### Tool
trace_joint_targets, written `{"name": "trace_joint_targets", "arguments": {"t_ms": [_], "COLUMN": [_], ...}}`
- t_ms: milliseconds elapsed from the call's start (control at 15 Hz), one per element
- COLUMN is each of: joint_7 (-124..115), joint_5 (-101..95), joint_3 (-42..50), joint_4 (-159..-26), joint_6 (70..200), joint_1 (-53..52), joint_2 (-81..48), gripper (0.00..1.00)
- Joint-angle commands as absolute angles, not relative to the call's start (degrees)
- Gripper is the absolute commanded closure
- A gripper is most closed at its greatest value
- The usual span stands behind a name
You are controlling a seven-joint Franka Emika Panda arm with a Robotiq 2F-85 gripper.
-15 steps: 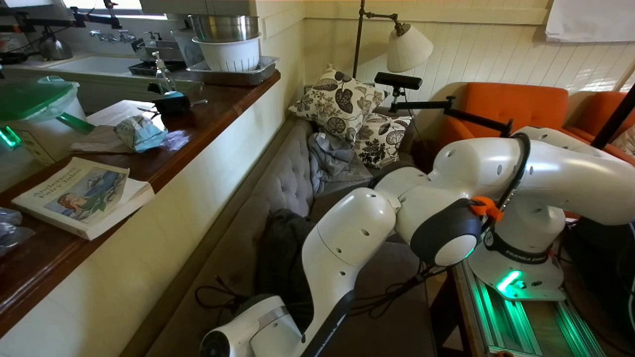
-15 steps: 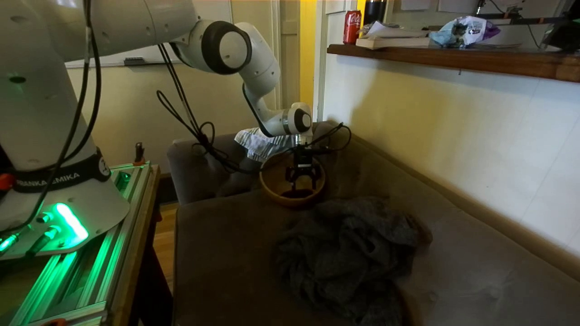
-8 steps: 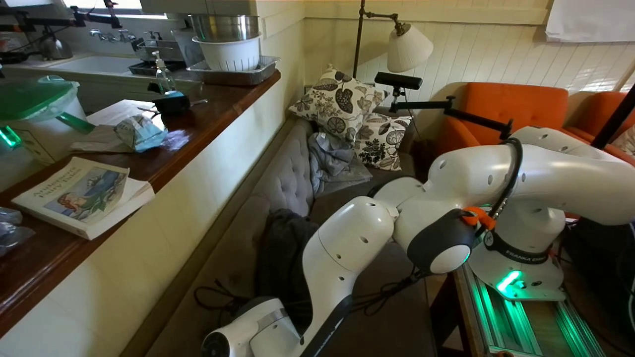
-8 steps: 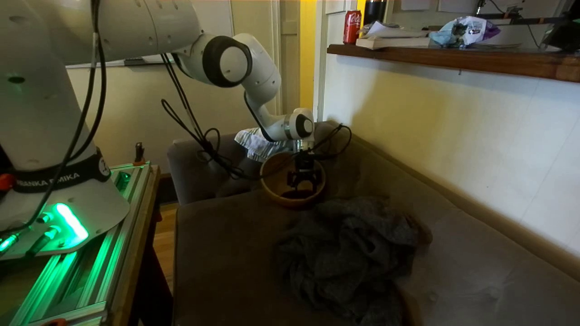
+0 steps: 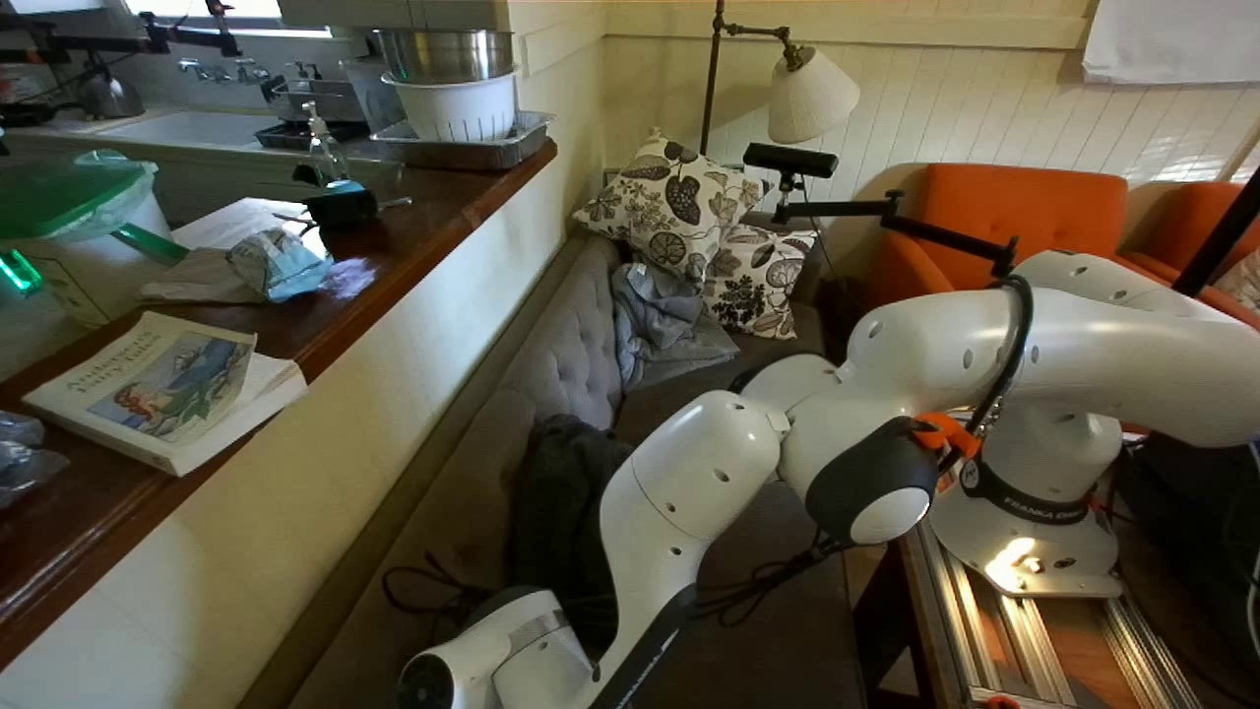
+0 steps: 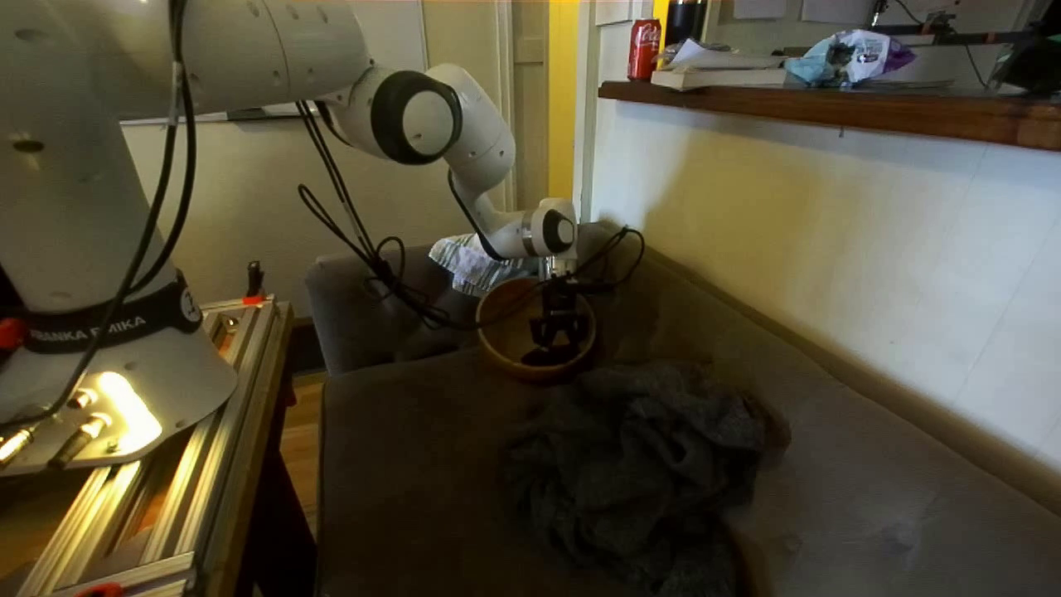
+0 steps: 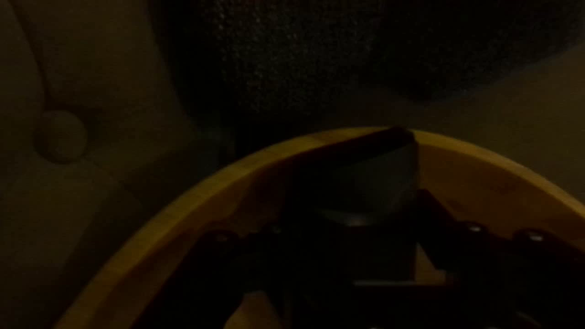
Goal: Remove the black remote from the wooden bowl and put it on the wooden top counter
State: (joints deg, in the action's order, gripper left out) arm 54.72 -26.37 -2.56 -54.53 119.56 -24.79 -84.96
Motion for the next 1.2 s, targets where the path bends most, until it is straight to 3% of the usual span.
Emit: {"name": "trace_joint_targets", "arguments": {"t_ms": [0, 133, 267, 333, 800, 1133], "joint_7": [58.12, 59.87, 61.43, 61.4, 61.01, 62.66], "joint_5": [-25.09, -24.81, -25.45, -25.39, -24.26, -16.38], "joint_3": [-4.52, -6.67, -8.44, -8.98, -13.43, -15.98], "joint_4": [-54.14, -60.08, -67.47, -69.38, -85.93, -98.41], "joint_6": [119.94, 122.92, 128.06, 129.4, 135.47, 148.71], "joint_1": [-23.02, -21.1, -18.3, -17.1, -6.36, 2.54], "joint_2": [-84.29, -79.65, -74.24, -72.57, -60.26, -53.02], "gripper": [0.63, 0.73, 0.92, 0.97, 0.94, 0.94]}}
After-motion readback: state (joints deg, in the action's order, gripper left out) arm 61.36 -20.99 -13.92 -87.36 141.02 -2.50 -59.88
